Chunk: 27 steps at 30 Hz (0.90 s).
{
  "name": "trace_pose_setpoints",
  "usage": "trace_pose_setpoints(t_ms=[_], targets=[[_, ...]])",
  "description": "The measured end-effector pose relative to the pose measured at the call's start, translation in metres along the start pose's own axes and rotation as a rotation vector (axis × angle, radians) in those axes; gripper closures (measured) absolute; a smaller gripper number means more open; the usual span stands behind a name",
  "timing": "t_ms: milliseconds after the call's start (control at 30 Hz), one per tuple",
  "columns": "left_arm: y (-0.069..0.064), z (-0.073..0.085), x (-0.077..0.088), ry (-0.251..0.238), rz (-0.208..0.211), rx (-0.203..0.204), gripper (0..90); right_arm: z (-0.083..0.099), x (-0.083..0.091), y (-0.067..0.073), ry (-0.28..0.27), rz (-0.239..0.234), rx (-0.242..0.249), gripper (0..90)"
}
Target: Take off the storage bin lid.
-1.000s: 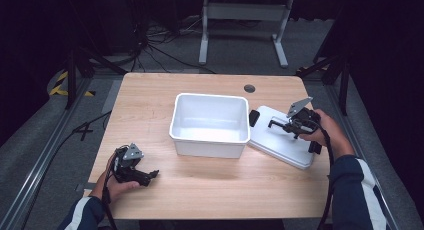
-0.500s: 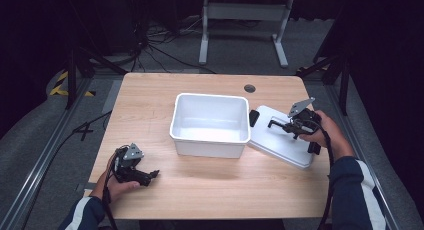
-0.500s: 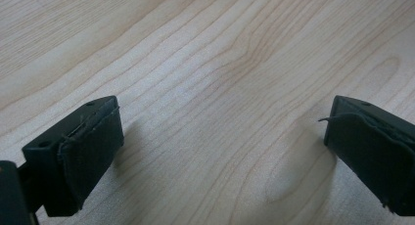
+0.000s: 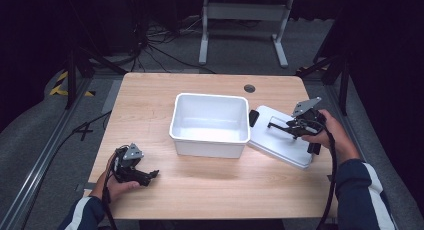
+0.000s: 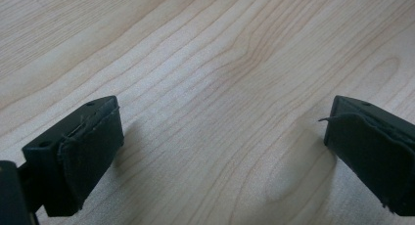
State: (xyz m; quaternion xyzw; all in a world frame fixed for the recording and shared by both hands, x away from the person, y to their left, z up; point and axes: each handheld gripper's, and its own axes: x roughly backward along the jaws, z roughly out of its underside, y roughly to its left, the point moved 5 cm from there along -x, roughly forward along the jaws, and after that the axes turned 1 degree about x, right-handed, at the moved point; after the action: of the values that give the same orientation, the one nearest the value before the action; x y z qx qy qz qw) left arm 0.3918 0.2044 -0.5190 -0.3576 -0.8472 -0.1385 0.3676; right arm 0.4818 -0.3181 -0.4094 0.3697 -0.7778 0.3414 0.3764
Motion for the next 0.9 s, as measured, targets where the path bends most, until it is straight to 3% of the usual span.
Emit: trace_pose_setpoints(t_ms=[233, 433, 633, 900], targets=[[0.000, 0.000, 0.000, 0.000, 0.000, 0.000, 1.5, -0.012, 0.018, 0.016, -0.046, 0.014, 0.034, 66.4], [0.000, 0.000, 0.000, 0.000, 0.000, 0.000, 1.5, -0.012, 0.029, 0.022, -0.103, 0.028, 0.003, 60.6], [0.000, 0.000, 0.000, 0.000, -0.002, -0.002, 1.6, -0.003, 0.039, 0.032, -0.149, 0.042, -0.049, 54.6], [-0.001, 0.001, 0.001, 0.003, 0.001, 0.002, 1.6, 0.015, 0.049, 0.049, -0.211, 0.061, -0.055, 54.0]])
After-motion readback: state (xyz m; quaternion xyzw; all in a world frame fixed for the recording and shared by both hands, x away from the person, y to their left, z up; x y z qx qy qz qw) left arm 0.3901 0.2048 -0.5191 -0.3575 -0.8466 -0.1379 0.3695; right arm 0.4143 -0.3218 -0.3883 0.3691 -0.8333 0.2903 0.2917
